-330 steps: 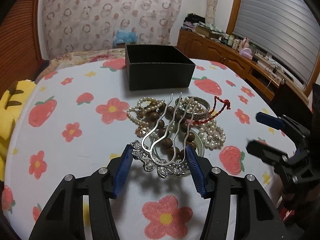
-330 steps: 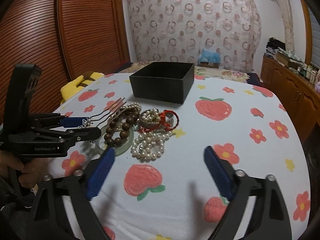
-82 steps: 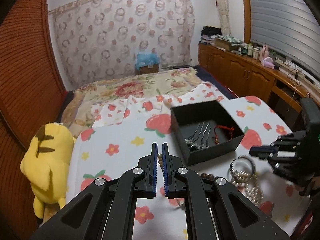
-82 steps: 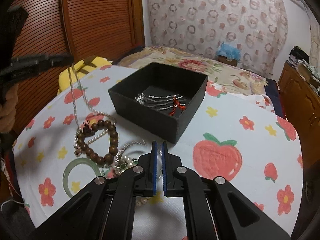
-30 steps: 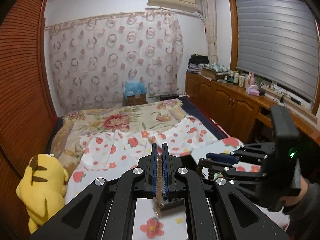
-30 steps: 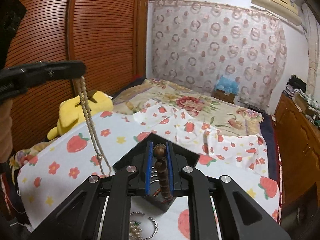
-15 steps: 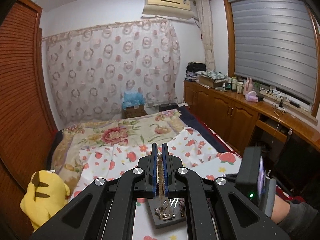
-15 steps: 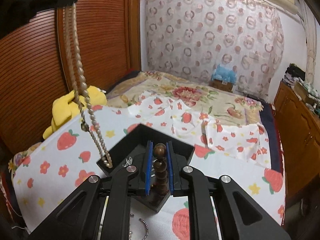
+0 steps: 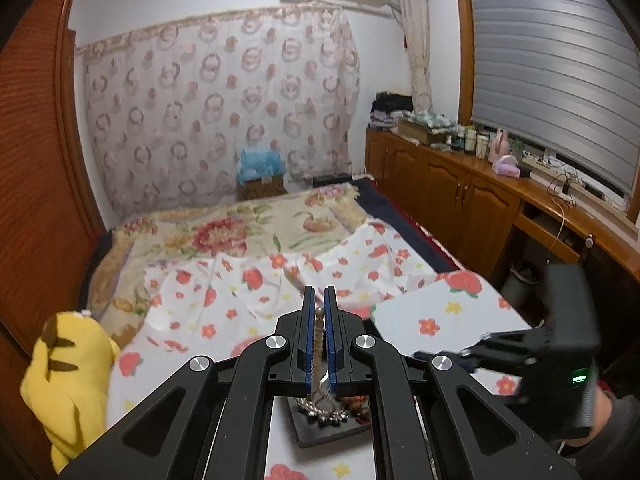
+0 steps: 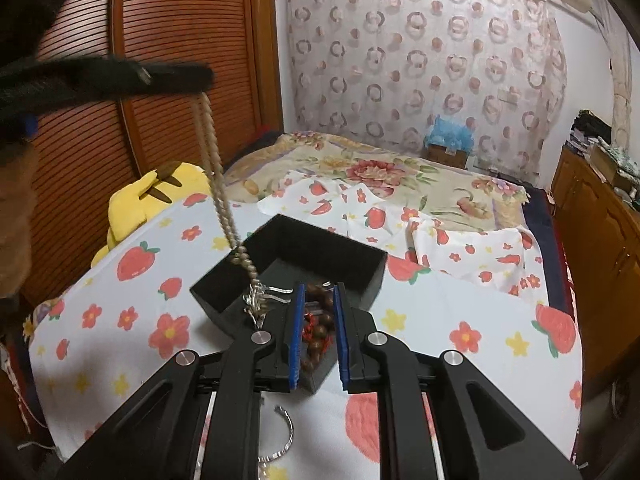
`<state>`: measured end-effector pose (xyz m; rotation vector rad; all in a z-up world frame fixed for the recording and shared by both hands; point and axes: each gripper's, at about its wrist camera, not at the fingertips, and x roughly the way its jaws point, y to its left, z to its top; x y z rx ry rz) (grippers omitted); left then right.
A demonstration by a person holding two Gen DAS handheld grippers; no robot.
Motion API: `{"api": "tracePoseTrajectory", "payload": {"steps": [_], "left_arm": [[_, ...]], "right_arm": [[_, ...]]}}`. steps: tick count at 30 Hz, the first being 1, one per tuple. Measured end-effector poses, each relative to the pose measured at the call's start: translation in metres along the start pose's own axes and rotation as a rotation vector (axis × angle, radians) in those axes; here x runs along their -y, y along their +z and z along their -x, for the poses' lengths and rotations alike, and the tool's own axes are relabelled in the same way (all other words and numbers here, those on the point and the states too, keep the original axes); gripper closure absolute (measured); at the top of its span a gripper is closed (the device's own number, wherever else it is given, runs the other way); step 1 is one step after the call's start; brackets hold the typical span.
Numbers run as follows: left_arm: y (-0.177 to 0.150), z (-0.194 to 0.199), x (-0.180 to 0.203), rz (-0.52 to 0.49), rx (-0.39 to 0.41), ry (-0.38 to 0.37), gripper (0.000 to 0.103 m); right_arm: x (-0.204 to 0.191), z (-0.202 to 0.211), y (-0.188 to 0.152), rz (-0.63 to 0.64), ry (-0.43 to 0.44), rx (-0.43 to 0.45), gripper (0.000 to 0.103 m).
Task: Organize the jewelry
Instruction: 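Lower the bracelet into the box and open the right gripper, then lower the necklace into the box and open the left gripper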
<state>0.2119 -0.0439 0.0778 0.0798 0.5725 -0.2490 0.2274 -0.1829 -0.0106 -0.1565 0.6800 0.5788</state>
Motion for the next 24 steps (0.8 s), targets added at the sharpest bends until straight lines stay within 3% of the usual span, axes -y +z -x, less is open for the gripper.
{"api": "tracePoseTrajectory", "payload": {"steps": [13,24], "left_arm": [[-0.046,-0.047,0.005,-0.003,-0.114,-0.010,0.099],[-0.083,-0.067,0.003,0.002,-0.186,-0.018,0.096]], "right_arm": [[0.003,0.004,-0.051,0.011,-0.024,-0.056,0.087],[0.001,0.001,-0.064,-0.003,0.000,-0.077,0.087]]}}
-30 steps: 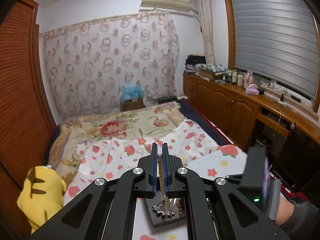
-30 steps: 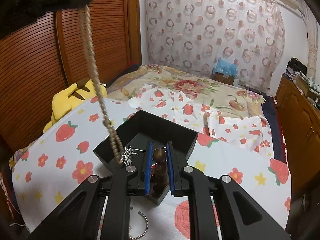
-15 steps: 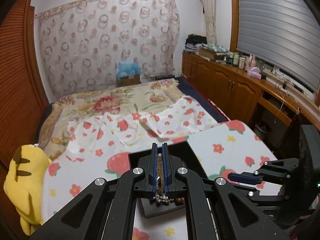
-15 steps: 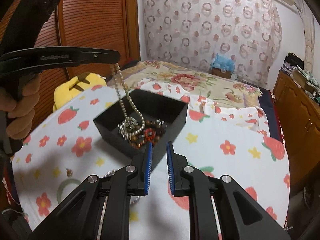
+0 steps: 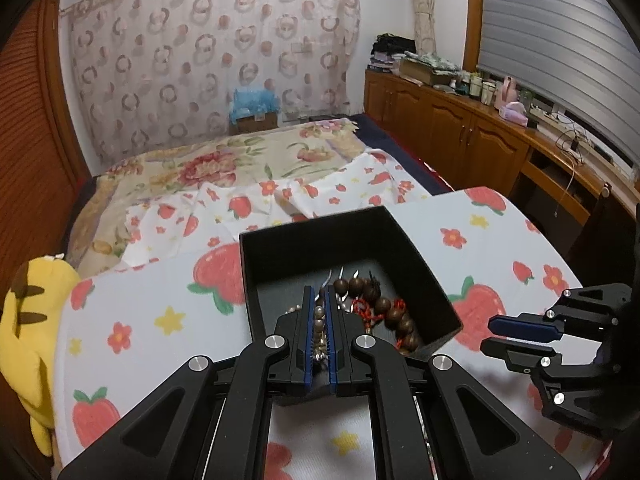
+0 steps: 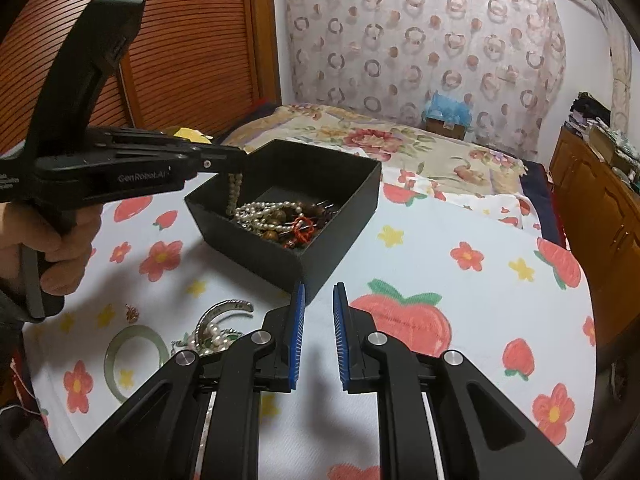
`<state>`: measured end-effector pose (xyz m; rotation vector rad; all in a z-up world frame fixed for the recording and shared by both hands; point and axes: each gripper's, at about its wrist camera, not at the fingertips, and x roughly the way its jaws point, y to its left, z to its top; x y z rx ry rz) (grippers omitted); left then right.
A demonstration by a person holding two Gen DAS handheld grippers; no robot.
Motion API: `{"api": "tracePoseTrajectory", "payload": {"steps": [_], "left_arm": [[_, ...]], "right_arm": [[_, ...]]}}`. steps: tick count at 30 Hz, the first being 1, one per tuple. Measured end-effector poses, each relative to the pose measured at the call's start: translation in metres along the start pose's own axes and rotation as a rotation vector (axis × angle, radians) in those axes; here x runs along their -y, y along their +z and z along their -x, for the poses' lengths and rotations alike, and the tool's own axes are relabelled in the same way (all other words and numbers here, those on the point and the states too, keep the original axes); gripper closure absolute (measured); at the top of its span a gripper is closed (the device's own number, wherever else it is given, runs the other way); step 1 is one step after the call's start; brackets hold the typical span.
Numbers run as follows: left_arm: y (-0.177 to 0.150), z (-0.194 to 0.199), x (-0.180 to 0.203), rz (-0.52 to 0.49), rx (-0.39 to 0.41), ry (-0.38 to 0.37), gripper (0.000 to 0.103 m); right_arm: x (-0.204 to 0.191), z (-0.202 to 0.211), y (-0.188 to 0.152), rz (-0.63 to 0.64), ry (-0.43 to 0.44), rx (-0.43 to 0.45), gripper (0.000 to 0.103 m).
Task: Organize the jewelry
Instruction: 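Lower the necklace into the box and open the left gripper, then grasp the pearl strand beside the silver cuff with the right gripper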
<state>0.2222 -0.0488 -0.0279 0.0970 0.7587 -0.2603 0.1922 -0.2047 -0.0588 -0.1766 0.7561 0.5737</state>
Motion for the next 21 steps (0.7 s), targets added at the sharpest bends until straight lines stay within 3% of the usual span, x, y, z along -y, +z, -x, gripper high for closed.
{"api": "tracePoseTrajectory", "payload": {"steps": [1,3,5,7,9,12,17,21], "left_arm": [[-0.003,0.002,-0.001,0.003,0.004,-0.004,0.092],[-0.010,0.007,-0.001,0.008,0.012,-0.009,0.075],[-0.016,0.011,0.000,0.000,0.015,-0.007,0.074],[-0.025,0.016,0.001,-0.010,0.013,-0.003,0.064],[-0.036,0.021,0.001,-0.012,0.018,-0.010,0.042],[-0.051,0.029,0.003,-0.024,0.019,0.009,0.027],[-0.075,0.041,0.002,-0.024,0.009,-0.016,0.013],[-0.094,0.047,0.001,-0.040,-0.016,0.004,0.011]], "right_arm": [[-0.002,0.001,-0.001,0.002,0.002,0.000,0.087],[-0.007,0.002,-0.004,0.006,0.015,0.000,0.087],[-0.012,0.004,-0.008,0.016,0.028,-0.001,0.087],[-0.018,0.005,-0.011,0.024,0.039,-0.004,0.087],[-0.024,0.006,-0.015,0.031,0.054,-0.007,0.087],[-0.032,0.009,-0.017,0.039,0.072,-0.008,0.087],[-0.042,0.012,-0.021,0.051,0.099,-0.013,0.087],[-0.051,0.012,-0.022,0.068,0.119,-0.024,0.086]]}}
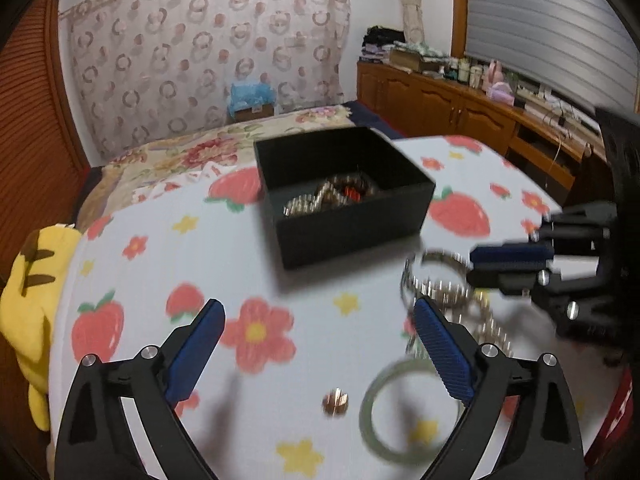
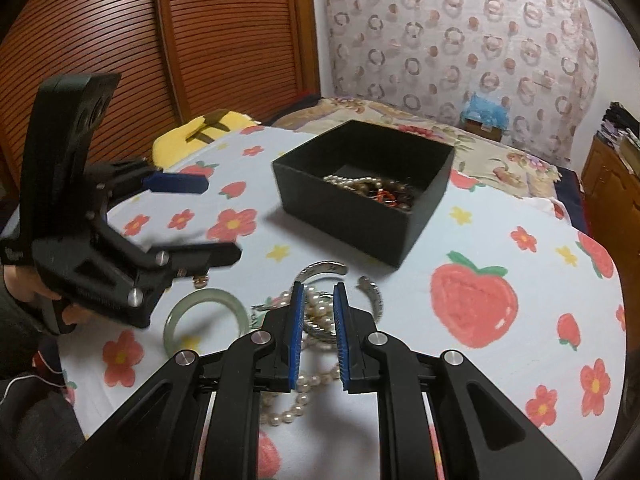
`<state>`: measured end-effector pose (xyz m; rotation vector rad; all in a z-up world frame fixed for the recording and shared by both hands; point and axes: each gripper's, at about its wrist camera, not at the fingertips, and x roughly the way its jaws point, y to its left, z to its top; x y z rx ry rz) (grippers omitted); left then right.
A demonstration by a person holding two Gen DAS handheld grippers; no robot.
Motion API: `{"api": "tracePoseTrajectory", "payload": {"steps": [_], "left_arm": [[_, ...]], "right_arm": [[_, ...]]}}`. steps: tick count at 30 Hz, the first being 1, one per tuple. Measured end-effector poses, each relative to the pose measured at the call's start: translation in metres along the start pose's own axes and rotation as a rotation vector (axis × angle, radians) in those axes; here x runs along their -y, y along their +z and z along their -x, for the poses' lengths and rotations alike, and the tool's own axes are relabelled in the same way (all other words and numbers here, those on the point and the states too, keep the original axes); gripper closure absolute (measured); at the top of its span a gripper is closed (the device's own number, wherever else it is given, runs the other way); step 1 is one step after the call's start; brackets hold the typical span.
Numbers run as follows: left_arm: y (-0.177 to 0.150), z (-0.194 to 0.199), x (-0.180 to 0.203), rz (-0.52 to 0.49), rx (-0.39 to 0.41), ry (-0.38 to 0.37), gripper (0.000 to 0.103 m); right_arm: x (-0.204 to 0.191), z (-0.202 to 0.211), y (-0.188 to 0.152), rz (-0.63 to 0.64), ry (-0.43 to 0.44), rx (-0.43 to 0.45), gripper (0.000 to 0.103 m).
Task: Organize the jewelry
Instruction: 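Grasp the pearl strand beside the silver cuff with the right gripper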
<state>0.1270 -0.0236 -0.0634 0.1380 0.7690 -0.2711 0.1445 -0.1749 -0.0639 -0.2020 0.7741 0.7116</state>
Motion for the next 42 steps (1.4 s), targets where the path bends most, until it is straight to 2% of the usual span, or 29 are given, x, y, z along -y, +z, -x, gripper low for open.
{"api": "tracePoseTrajectory", "payload": {"steps": [2,4,16,19,23,28,38,42], "left_arm": [[-0.009,0.003,-0.001,0.007,-0.011,-0.001,0.011],[-0.017,0.007,-0.003,0.025,-0.021,-0.012,0.011],[-0.040,0.020,0.006,0.054,-0.040,-0.060,0.011],[-0.042,0.019,0.011,0.044,-0.048,-0.068,0.011],[-0.043,0.019,0.019,0.030,-0.052,-0.081,0.011],[-0.046,0.017,0.027,0.007,-0.063,-0.093,0.011],[-0.049,0.018,0.039,-0.035,-0.070,-0.112,0.011],[-0.050,0.016,0.046,-0.056,-0.084,-0.110,0.025]], "right_arm": [[-0.005,-0.002,0.001,0.013,0.010,-0.009,0.080],[-0.008,-0.005,0.001,0.024,0.020,-0.019,0.078],[-0.013,-0.023,0.003,0.094,-0.008,-0.102,0.079],[-0.012,-0.025,0.003,0.111,-0.009,-0.113,0.089],[-0.018,-0.026,0.003,0.148,-0.007,-0.121,0.095],[-0.024,-0.022,0.002,0.170,-0.007,-0.109,0.098],[-0.011,0.009,0.000,0.101,-0.014,-0.021,0.098],[-0.009,0.016,-0.007,0.092,-0.016,-0.017,0.098]]}}
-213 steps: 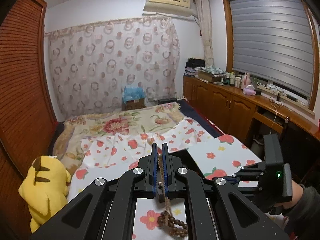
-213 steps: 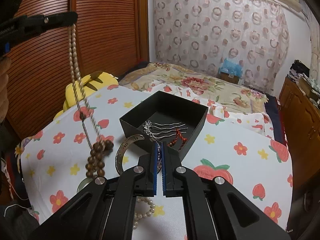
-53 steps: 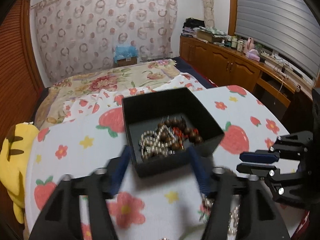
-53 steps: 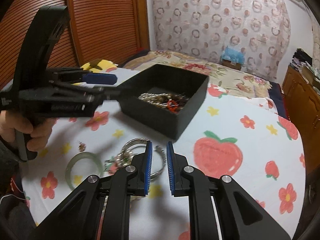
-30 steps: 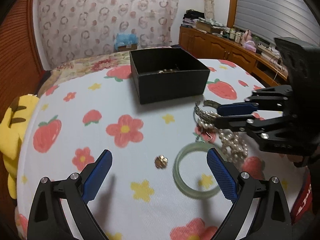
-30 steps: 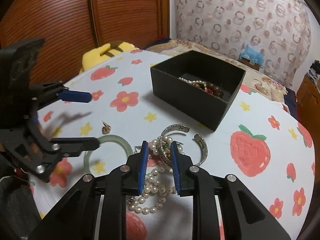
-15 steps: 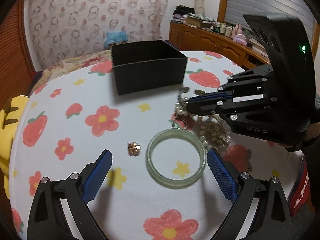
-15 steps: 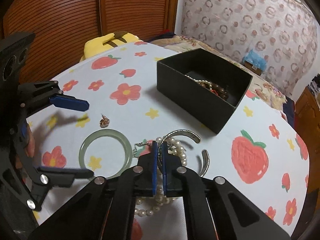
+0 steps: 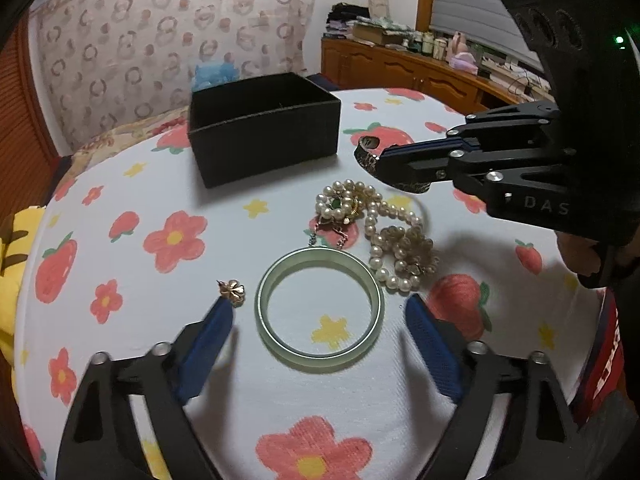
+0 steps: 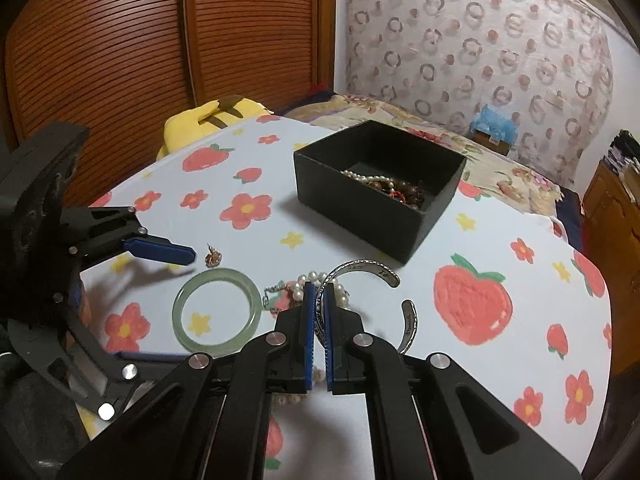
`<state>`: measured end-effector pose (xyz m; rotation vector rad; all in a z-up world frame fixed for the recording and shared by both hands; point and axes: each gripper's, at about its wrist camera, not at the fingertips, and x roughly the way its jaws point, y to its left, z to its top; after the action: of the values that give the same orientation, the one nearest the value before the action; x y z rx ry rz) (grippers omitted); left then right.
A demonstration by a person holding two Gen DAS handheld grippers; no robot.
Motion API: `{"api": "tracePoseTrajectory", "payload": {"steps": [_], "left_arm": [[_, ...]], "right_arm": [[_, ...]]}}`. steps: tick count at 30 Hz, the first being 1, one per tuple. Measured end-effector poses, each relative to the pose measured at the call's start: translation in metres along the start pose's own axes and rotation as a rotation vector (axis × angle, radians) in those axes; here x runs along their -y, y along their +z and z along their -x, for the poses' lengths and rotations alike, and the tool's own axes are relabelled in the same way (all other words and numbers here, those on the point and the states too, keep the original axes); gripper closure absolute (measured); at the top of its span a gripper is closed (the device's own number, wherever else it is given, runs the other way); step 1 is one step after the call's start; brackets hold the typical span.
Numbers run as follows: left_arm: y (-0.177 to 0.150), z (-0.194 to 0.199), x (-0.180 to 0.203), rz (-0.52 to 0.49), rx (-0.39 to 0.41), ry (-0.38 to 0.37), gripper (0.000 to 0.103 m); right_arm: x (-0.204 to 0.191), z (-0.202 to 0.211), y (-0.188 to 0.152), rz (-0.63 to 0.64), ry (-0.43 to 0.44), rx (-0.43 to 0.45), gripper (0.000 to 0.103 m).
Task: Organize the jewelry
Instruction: 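Grasp the pearl strand beside the silver cuff with the right gripper, then lift the pearl strand with the right gripper while the left gripper grasps the jade bangle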
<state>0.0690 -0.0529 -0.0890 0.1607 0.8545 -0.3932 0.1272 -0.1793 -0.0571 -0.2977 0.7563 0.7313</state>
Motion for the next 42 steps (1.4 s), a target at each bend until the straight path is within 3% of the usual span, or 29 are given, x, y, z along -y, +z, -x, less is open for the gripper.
{"api": "tracePoseTrajectory", "payload": {"steps": [14,27,42], "left_arm": [[0.007,-0.013,0.003,-0.021,-0.028,0.028,0.034],[0.028,0.019,-0.013,0.027,0.083,0.051,0.034],[0.051,0.028,-0.041,0.065,0.139,0.100,0.034]], "right_arm": [[0.007,0.001,-0.008,-0.022,-0.013,-0.002,0.098],[0.004,0.010,0.011,-0.012,-0.024,0.041,0.098],[0.004,0.007,0.043,0.005,-0.049,0.067,0.098]]}}
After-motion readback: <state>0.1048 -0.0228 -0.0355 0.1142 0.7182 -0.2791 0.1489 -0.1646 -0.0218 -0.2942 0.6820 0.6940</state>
